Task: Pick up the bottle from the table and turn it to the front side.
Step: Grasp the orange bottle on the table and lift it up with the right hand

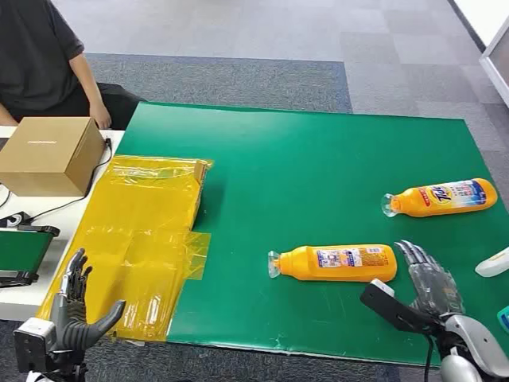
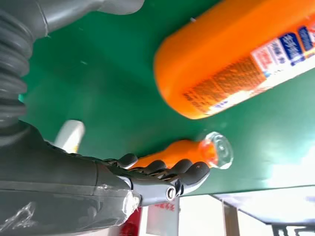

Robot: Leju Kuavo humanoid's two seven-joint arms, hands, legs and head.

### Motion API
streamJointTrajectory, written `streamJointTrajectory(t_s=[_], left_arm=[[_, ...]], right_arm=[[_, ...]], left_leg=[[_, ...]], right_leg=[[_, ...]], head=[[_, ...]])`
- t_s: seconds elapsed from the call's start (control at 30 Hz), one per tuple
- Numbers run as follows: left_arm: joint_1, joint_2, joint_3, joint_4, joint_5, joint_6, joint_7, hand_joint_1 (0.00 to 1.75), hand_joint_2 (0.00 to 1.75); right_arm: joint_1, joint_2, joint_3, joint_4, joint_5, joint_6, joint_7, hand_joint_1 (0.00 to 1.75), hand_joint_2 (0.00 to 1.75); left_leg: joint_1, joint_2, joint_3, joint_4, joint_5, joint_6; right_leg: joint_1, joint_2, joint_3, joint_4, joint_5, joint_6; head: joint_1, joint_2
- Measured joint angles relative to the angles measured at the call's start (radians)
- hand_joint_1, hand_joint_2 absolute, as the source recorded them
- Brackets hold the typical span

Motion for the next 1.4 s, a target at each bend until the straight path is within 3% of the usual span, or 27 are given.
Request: streamJointTrajectory(t_s=[0.47, 0.5, 0.63, 0.77, 0.9, 1.1, 1.27, 1.4], left_arm=[[-0.037, 0.027, -0.029, 0.021, 0.011, 0.054, 0.003, 0.0, 1.75], [-0.04, 0.031, -0.033, 0.024, 0.014, 0.059, 0.003, 0.0, 1.75], [-0.049, 0.046, -0.044, 0.037, 0.026, 0.078, 0.003, 0.0, 1.75], [-0.054, 0.059, -0.05, 0.047, 0.033, 0.088, 0.003, 0.0, 1.75], [-0.054, 0.064, -0.051, 0.054, 0.039, 0.09, 0.0, 0.0, 1.75], [-0.039, 0.06, -0.044, 0.056, 0.049, 0.052, 0.0, 0.0, 1.75], [-0.043, 0.054, -0.041, 0.07, 0.099, -0.068, 0.014, 0.0, 1.75], [-0.071, 0.07, -0.073, 0.125, 0.177, -0.239, 0.036, 0.0, 1.75]], right_arm=[[-0.343, 0.01, 0.166, 0.437, 0.007, 0.109, 0.026, 0.0, 1.75], [-0.364, 0.014, 0.18, 0.477, 0.007, 0.119, 0.023, 0.06, 1.75], [-0.454, 0.026, 0.234, 0.626, -0.002, 0.144, 0.002, 1.75, 1.75], [-0.52, 0.031, 0.278, 0.718, -0.023, 0.152, -0.03, 1.75, 1.75], [-0.525, 0.032, 0.3, 0.726, -0.065, 0.119, -0.049, 1.75, 1.75], [-0.355, 0.038, 0.279, 0.497, -0.156, -0.03, -0.07, 1.75, 1.75], [-0.204, 0.109, 0.257, 0.286, -0.185, -0.139, -0.125, 1.75, 1.75], [-0.173, 0.199, 0.275, 0.26, -0.211, -0.193, -0.18, 1.75, 1.75]], left_leg=[[0.0, 0.0, -0.001, 0.0, 0.002, 0.002], [0.0, 0.0, -0.001, 0.0, 0.002, 0.002], [0.0, 0.0, 0.0, 0.001, 0.002, 0.002], [0.0, 0.0, 0.002, 0.001, 0.002, 0.002], [0.0, 0.0, 0.002, 0.001, 0.002, 0.002], [0.0, -0.003, -0.001, 0.002, 0.003, 0.003], [0.0, -0.003, -0.003, 0.001, 0.002, 0.002], [0.001, -0.003, -0.003, 0.001, 0.002, 0.001]], right_leg=[[0.0, -0.001, 0.0, 0.0, 0.002, 0.002], [0.0, -0.001, 0.0, 0.0, 0.002, 0.002], [0.0, -0.001, 0.0, 0.0, 0.002, 0.001], [0.0, 0.0, 0.001, 0.0, 0.002, 0.001], [0.0, -0.001, 0.002, 0.0, 0.003, 0.002], [0.0, -0.003, 0.001, 0.0, 0.003, 0.002], [0.001, -0.003, -0.002, 0.0, 0.002, 0.001], [0.001, -0.003, -0.002, 0.0, 0.001, 0.0]], head=[[0.0, 0.0], [0.0, 0.0], [0.0, 0.0], [0.0, 0.0], [0.0, 0.0], [0.0, 0.0], [0.0, 0.0], [0.0, 0.0]])
